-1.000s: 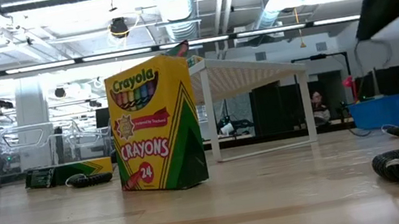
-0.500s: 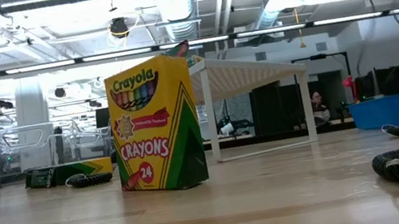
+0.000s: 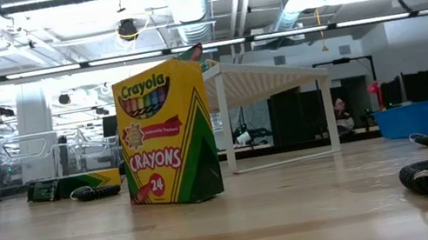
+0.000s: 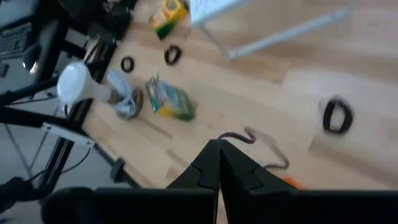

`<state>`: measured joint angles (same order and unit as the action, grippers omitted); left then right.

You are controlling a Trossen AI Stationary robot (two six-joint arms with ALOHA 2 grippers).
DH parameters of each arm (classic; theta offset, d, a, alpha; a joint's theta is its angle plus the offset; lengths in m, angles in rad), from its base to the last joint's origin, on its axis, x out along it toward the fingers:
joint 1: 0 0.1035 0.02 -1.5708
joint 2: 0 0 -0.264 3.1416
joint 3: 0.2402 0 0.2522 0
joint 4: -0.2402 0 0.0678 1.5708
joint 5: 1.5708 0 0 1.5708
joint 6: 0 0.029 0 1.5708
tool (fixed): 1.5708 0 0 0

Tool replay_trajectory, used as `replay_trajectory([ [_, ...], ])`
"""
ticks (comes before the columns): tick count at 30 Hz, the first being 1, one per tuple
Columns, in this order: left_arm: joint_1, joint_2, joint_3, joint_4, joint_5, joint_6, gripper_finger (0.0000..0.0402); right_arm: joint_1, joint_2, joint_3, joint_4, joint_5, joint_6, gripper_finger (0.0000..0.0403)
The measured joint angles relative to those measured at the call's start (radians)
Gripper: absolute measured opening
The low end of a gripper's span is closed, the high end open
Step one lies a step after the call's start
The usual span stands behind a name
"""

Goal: Pick & Place Office Desk Supplies
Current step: Put the black rubber band into the orange bin

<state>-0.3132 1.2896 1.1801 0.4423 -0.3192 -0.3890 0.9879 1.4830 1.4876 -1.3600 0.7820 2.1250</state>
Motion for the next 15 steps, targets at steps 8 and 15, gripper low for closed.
replay_trajectory([
  [8, -0.047, 0.0, 0.0, -0.009, 0.039, 0.041, 0.0191, 0.082, 0.0, 0.002, 0.119, -0.06, 0.096, 0.0],
  [15, -0.088, 0.0, 0.0, -0.009, 0.038, 0.065, 0.0191, 0.094, 0.006, -0.003, 0.155, -0.212, 0.101, 0.0],
])
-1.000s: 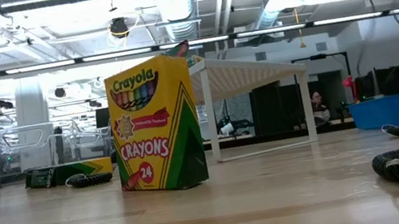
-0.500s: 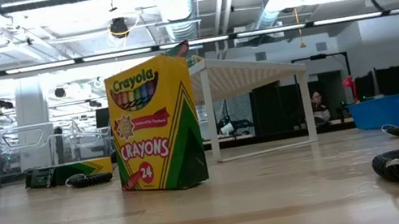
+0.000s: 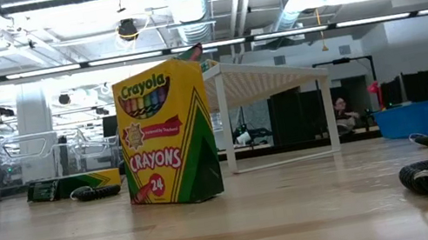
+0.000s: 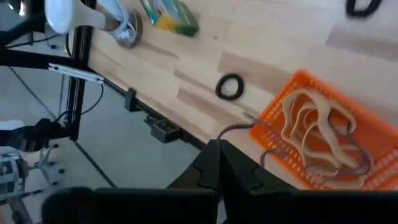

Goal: Pick & Place Office Desk Supplies
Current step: Put the black rubber band into the orange bin

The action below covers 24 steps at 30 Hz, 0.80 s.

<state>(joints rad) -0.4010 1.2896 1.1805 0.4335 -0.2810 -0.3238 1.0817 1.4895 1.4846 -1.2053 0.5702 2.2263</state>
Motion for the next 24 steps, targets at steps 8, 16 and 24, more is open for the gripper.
replay_trajectory([
  [8, -0.027, 0.0, 0.0, -0.045, 0.0, 0.032, 0.0191, 0.002, 0.008, -0.098, 0.101, -0.171, 0.002, 0.0],
  [16, -0.026, 0.0, 0.0, -0.052, -0.001, 0.034, 0.0191, 0.012, 0.011, -0.23, 0.119, -0.314, 0.016, 0.0],
  [24, -0.026, 0.0, 0.0, -0.052, -0.002, 0.035, 0.0191, -0.017, 0.01, -0.374, 0.257, -0.338, 0.022, 0.0],
])
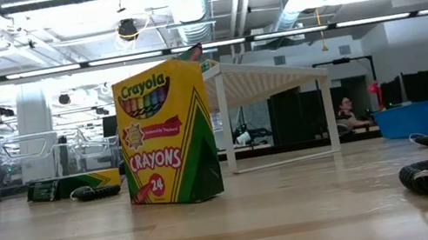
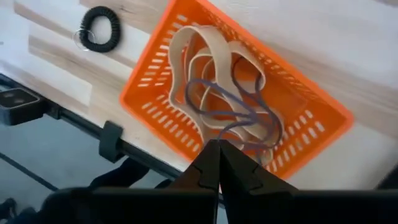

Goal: Pick & Place Office Desk Supplies
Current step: Put the black rubber band into the orange bin

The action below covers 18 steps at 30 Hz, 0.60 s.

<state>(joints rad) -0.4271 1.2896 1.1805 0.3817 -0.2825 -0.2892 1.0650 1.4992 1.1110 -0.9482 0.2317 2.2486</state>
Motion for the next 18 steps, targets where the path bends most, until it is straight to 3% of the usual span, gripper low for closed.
replay_trajectory([
  [11, 0.0, 0.0, 0.0, 0.0, 0.0, -0.006, 0.0191, -0.027, 0.18, -0.023, 0.18, -0.062, 0.003, 0.0],
  [18, 0.0, 0.0, 0.0, 0.003, 0.0, -0.007, 0.0191, -0.054, 0.151, -0.02, 0.114, -0.001, -0.004, 0.0023],
])
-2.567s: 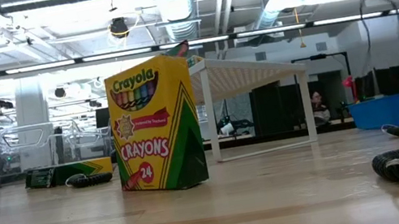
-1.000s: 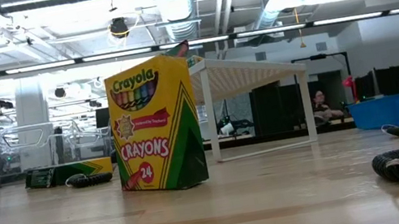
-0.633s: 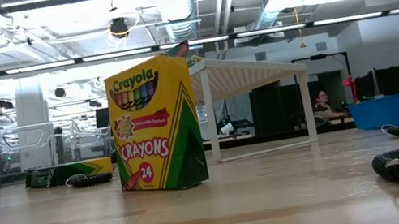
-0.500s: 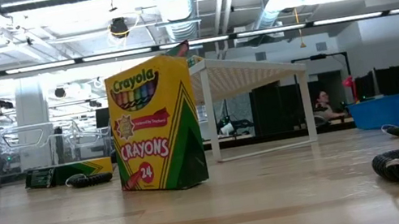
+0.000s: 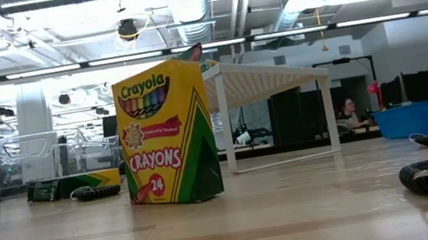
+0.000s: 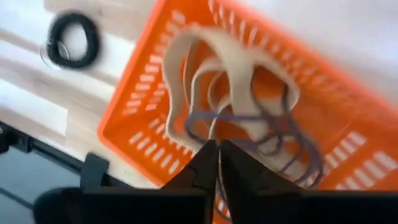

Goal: Pick & Place Office Desk Supplies
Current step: Put the black rubber band into the orange bin, then put the crayon box from the shelf into the transparent bin

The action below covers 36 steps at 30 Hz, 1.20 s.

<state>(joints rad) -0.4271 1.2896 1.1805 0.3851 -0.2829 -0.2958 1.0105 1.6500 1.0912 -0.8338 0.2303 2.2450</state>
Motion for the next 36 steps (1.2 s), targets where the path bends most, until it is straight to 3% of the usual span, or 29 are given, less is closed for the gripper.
replay_trajectory([
  [7, -0.001, 0.0, 0.0, 0.0, 0.0, -0.024, 0.0191, -0.02, -0.038, 0.003, -0.072, 0.014, -0.023, 0.0088],
  [17, -0.009, 0.0, 0.0, -0.002, 0.0, -0.024, 0.0191, -0.039, -0.039, 0.003, -0.02, 0.074, -0.035, 0.0171],
  [31, -0.009, 0.0, 0.0, -0.003, 0.0, -0.023, 0.0191, -0.054, -0.041, 0.003, 0.027, 0.219, -0.038, 0.0164],
  [36, -0.009, 0.0, 0.0, -0.003, 0.0, -0.023, 0.0191, -0.056, -0.05, 0.046, 0.025, 0.392, -0.038, 0.0163],
])
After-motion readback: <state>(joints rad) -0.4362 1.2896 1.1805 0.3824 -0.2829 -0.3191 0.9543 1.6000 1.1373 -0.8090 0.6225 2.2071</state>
